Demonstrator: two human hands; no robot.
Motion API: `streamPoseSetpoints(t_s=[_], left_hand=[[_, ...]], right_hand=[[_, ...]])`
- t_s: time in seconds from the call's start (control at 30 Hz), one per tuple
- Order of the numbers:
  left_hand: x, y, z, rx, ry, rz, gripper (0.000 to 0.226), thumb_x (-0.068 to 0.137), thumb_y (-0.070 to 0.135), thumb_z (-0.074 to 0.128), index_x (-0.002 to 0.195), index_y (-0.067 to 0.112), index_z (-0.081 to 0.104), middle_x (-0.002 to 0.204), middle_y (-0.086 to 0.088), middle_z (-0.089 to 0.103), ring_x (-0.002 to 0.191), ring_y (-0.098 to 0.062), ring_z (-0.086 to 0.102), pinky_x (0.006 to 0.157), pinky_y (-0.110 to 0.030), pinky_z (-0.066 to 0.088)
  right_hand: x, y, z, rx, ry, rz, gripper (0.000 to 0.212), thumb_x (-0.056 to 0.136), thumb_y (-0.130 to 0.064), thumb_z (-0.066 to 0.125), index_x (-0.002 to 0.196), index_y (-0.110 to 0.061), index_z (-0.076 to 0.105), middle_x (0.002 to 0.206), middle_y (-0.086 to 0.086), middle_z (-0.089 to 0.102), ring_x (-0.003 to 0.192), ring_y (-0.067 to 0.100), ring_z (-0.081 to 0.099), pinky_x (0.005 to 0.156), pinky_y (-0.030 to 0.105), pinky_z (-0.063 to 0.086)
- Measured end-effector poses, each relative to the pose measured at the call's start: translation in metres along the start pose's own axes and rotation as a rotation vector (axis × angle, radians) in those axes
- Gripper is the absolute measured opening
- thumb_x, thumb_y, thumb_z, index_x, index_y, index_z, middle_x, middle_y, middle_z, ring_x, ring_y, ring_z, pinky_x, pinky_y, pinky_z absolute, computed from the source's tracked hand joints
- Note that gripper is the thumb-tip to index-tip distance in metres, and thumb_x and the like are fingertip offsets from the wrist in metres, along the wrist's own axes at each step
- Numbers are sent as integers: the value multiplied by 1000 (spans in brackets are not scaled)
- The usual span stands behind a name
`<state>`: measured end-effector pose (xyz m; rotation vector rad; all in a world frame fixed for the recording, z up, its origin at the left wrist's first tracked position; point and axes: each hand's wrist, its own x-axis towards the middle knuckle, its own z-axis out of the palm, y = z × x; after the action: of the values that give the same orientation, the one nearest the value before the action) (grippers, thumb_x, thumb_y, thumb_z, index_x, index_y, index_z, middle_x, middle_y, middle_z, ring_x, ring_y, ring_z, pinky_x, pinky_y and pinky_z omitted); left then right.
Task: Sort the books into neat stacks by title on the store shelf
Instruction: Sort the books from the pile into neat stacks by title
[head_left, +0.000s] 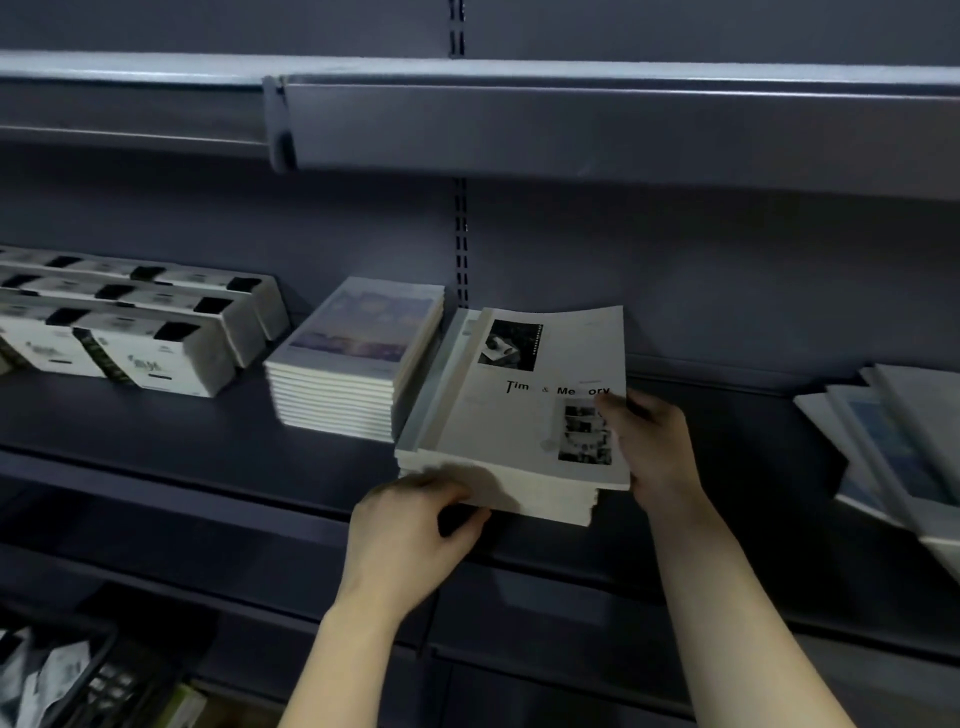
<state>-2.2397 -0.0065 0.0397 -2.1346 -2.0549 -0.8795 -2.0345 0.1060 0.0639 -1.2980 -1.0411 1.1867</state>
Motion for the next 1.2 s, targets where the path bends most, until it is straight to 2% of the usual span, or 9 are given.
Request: streamPoseSetpoints(t_s=[0.13, 0.27, 0.37, 0.53, 0.67, 0.8, 0.97, 1.1, 1.2], left_hand=[[0, -12, 3, -20, -11, 43, 17, 73, 46, 64, 83, 34, 71, 82, 17, 69, 69, -7, 64, 54, -20, 45], [1, -21, 6, -32, -31, 74, 18, 75, 48, 59, 80, 34, 69, 80, 18, 67, 68, -5, 62, 55, -18, 42], [2, -25, 9, -48, -36, 98, 17, 76, 47, 60, 81, 34, 69, 83, 19, 68, 72, -4, 61, 58, -17, 40], [3, -26, 10, -68, -26, 122, 13, 76, 46, 63, 79, 34, 68, 83, 19, 67, 74, -3, 59, 56, -16, 37], [2, -29, 13, -60, -54, 115, 24, 80, 53, 53, 77, 33, 67, 81, 18, 67, 73, -4, 60, 51, -20, 44], [0, -29, 10, -56, -48, 110, 27, 80, 54, 52, 72, 33, 67, 75, 19, 66, 68, -3, 59, 47, -19, 43], [-5, -29, 11, -54, -67, 104, 30, 81, 55, 48, 80, 35, 69, 80, 18, 66, 73, -3, 60, 50, -22, 47], [-8, -18, 9, -33, -60, 119, 29, 82, 53, 46, 79, 35, 68, 76, 17, 65, 67, -4, 59, 46, -22, 42], [-6, 4, 11, -52, -56, 144, 27, 83, 52, 47, 78, 35, 68, 72, 16, 64, 62, -5, 59, 45, -23, 44]], right_hand=[[5, 3, 14, -162, 9, -77, 9, 90, -16, 64, 92, -18, 72, 86, 3, 73, 82, 21, 71, 70, 34, 56], [6, 6, 21, -277, 71, -134, 11, 89, -18, 67, 99, -18, 72, 90, -1, 72, 84, 15, 68, 66, 25, 50], [3, 6, 22, -335, 105, -164, 17, 89, -19, 67, 105, -17, 71, 89, -4, 69, 79, 7, 65, 62, 19, 46], [2, 5, 22, -390, 122, -152, 20, 87, -24, 70, 106, -18, 70, 88, -5, 69, 80, 8, 65, 60, 20, 45], [2, 6, 22, -442, 139, -143, 23, 86, -26, 71, 107, -19, 68, 88, -8, 66, 76, 2, 61, 57, 17, 41], [2, 6, 23, -508, 160, -157, 22, 86, -28, 70, 105, -18, 70, 89, -5, 68, 75, 3, 60, 56, 17, 41], [1, 8, 30, -554, 174, -198, 24, 87, -30, 68, 108, -17, 69, 87, -8, 65, 71, -3, 57, 53, 14, 39], [0, 8, 22, -564, 127, -173, 22, 93, -33, 60, 109, -19, 66, 85, -11, 63, 71, -4, 57, 55, 14, 40], [-6, 3, 5, -538, 80, -179, 20, 96, -35, 53, 98, -20, 65, 82, -7, 66, 70, 2, 62, 56, 16, 41]])
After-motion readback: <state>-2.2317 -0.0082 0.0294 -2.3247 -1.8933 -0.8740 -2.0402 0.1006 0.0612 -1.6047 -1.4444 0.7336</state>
